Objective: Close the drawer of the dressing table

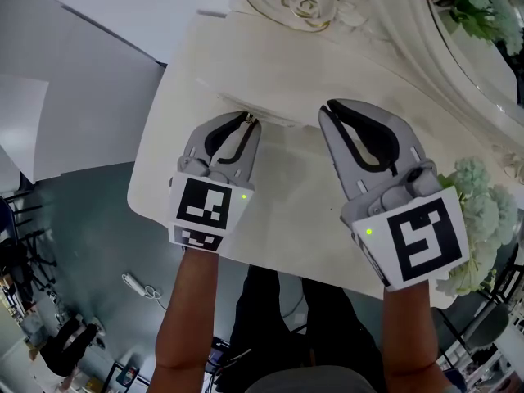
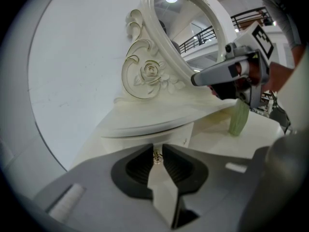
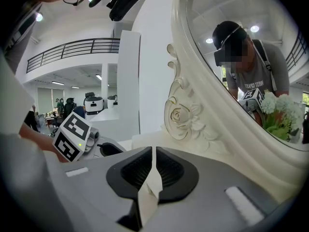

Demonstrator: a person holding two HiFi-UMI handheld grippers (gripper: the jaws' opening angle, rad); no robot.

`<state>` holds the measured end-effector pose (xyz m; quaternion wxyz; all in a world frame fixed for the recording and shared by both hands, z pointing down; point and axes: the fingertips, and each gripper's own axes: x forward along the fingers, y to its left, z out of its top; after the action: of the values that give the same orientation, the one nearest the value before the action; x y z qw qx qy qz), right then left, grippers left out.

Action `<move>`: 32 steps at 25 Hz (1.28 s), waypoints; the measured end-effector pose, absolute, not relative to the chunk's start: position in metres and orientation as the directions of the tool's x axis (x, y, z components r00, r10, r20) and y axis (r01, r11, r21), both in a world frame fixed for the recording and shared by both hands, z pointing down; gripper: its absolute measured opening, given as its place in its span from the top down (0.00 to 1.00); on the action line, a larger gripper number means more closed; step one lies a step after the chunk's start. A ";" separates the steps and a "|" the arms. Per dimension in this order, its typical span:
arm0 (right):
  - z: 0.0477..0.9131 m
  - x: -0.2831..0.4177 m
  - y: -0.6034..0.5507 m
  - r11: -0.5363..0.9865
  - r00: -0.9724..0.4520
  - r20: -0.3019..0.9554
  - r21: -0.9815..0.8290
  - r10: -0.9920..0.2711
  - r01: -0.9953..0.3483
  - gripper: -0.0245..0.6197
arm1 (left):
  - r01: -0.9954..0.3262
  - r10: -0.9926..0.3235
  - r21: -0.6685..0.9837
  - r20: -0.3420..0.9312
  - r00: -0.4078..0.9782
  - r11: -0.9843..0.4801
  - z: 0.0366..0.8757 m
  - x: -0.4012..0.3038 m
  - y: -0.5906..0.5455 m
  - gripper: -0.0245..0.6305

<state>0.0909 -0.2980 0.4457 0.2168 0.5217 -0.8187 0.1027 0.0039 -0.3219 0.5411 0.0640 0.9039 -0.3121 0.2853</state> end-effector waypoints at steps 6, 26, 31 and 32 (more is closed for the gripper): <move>0.443 0.095 -0.303 0.412 -0.351 0.449 0.042 -0.822 -0.910 0.92 | -0.600 -0.525 -0.065 0.566 0.636 -0.797 0.542 0.009 -0.327 0.87; 0.423 0.086 -0.299 0.408 -0.350 0.442 0.041 -0.826 -0.912 0.92 | -0.577 -0.489 -0.056 0.603 0.631 -0.815 0.525 0.004 -0.322 0.86; 0.402 0.080 -0.295 0.412 -0.354 0.425 0.049 -0.833 -0.910 0.92 | -0.560 -0.488 -0.067 0.583 0.650 -0.826 0.497 -0.004 -0.313 0.87; 0.398 0.079 -0.294 0.413 -0.356 0.421 0.050 -0.835 -0.910 0.92 | -0.558 -0.485 -0.066 0.583 0.652 -0.828 0.491 -0.004 -0.311 0.89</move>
<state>0.0794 -0.2939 0.3975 0.1944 0.5333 -0.8176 0.0963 -0.0043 -0.3112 0.4908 0.0597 0.9068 -0.2875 0.3024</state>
